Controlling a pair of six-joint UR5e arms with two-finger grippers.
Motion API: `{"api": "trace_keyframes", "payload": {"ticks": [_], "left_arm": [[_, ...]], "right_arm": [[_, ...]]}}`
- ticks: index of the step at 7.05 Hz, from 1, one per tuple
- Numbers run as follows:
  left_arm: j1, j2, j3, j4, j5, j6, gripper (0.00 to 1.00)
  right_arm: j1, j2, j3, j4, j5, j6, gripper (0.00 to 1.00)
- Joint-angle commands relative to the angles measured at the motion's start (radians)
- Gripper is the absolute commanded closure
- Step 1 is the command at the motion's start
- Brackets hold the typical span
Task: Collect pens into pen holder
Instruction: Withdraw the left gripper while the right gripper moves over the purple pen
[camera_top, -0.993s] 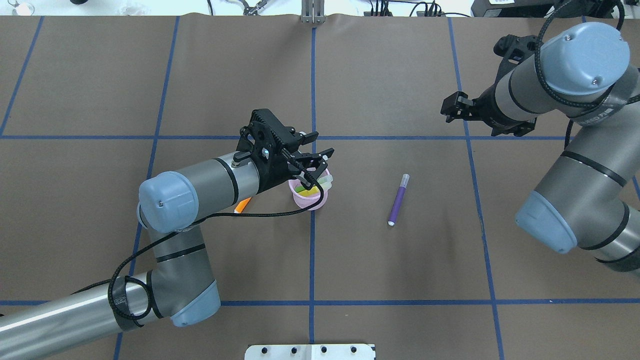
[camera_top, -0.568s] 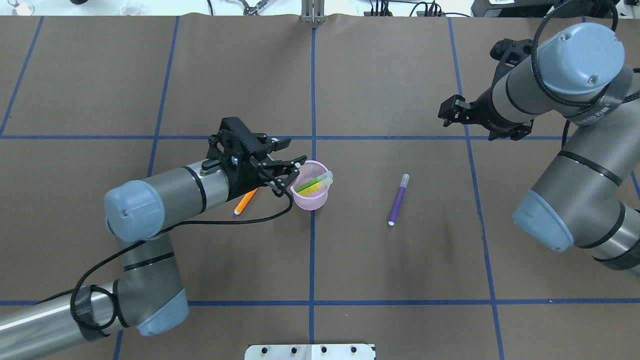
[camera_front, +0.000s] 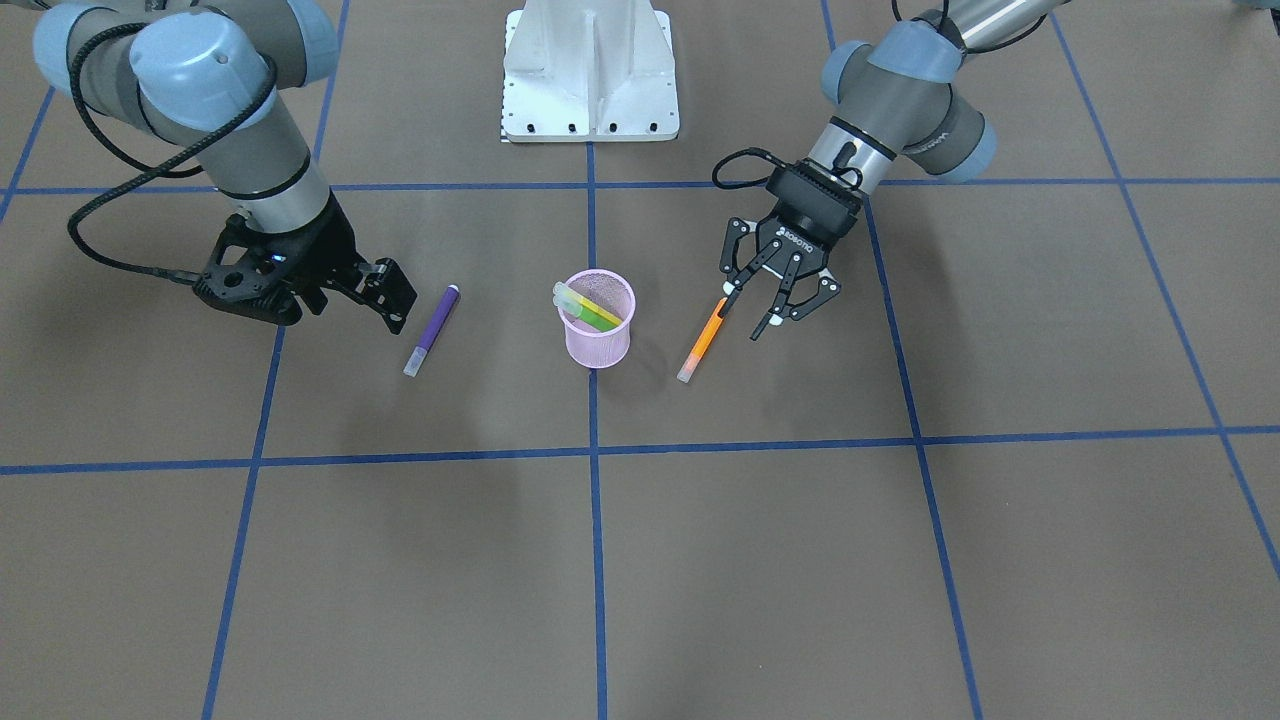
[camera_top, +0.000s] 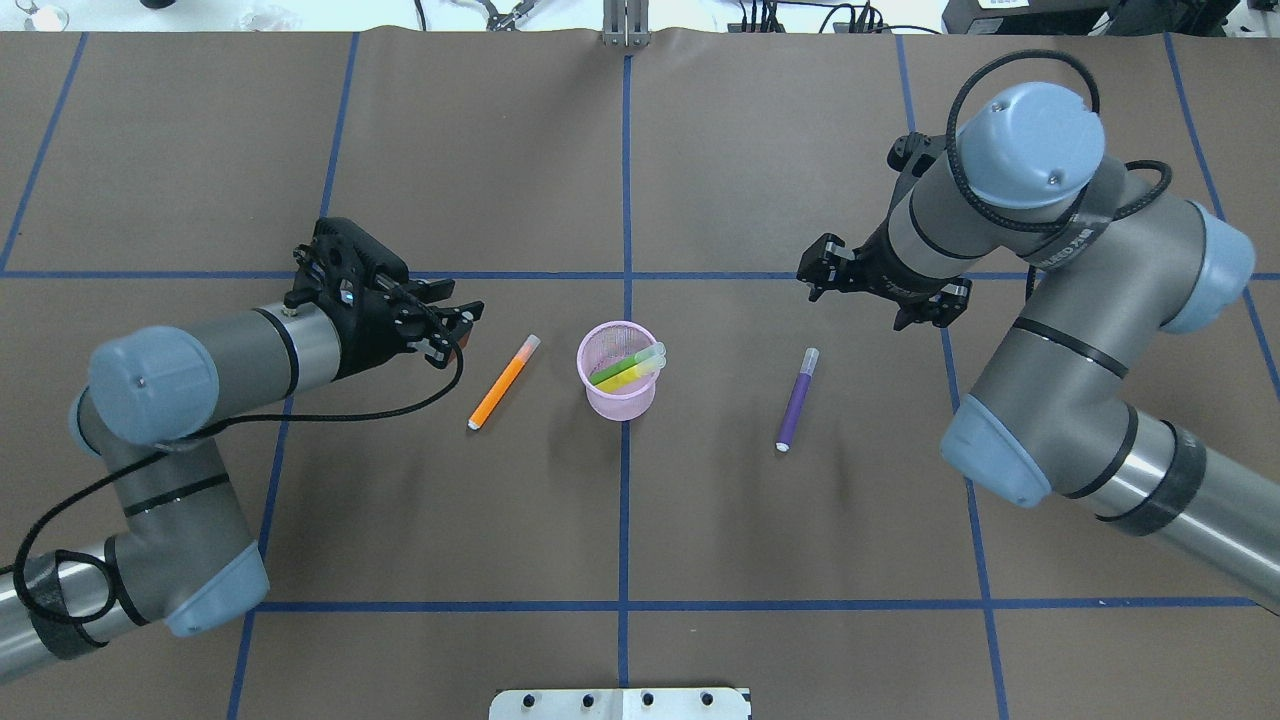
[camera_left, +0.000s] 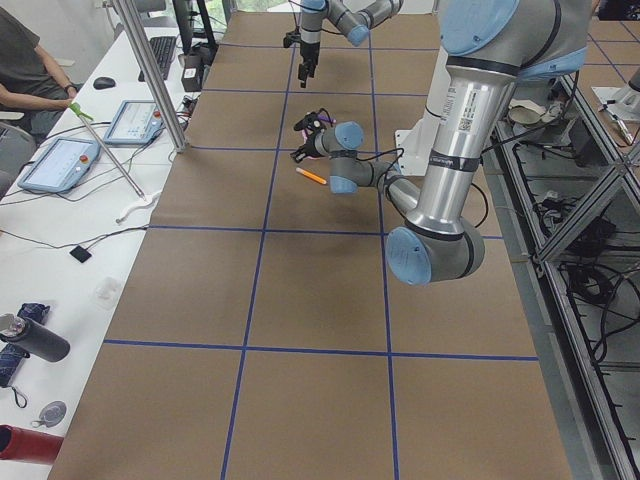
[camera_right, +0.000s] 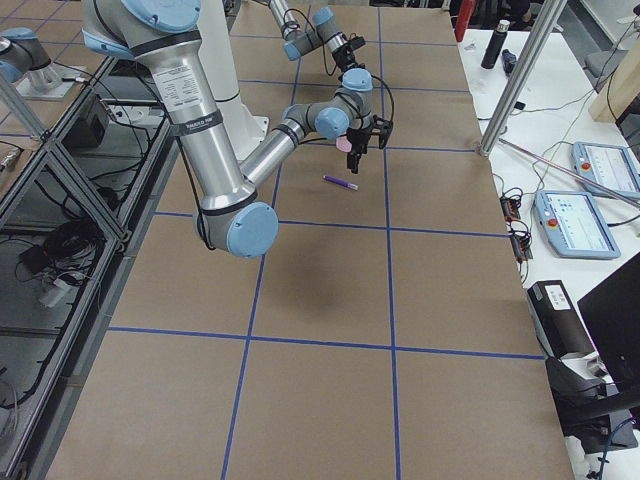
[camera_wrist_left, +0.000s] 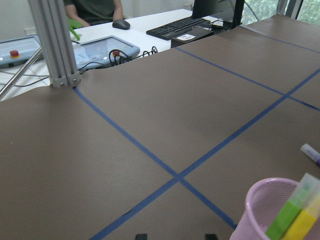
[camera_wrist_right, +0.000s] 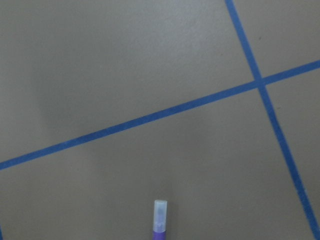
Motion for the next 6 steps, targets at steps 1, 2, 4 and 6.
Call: {"api": "trace_keyframes", "payload": {"ticks": [1,2,4,6], "left_arm": [[-0.142,0.008,-0.011,0.173,-0.269,-0.04,0.49],[-0.191,0.008,-0.011,0.209,-0.374,-0.04,0.49],[-0.19,0.004,-0.011,0.209,-0.384,-0.04,0.5],[-0.189,0.005,-0.008,0.205,-0.392,-0.028,0.22]], "right_arm": [[-0.024,0.029,-0.161,0.163,0.003,0.111,0.02],[-0.027,0.061,-0.211,0.18,0.022,0.139,0.06],[-0.061,0.064,-0.234,0.179,0.028,0.179,0.15],[-0.077,0.057,-0.234,0.177,0.057,0.175,0.17]]}}
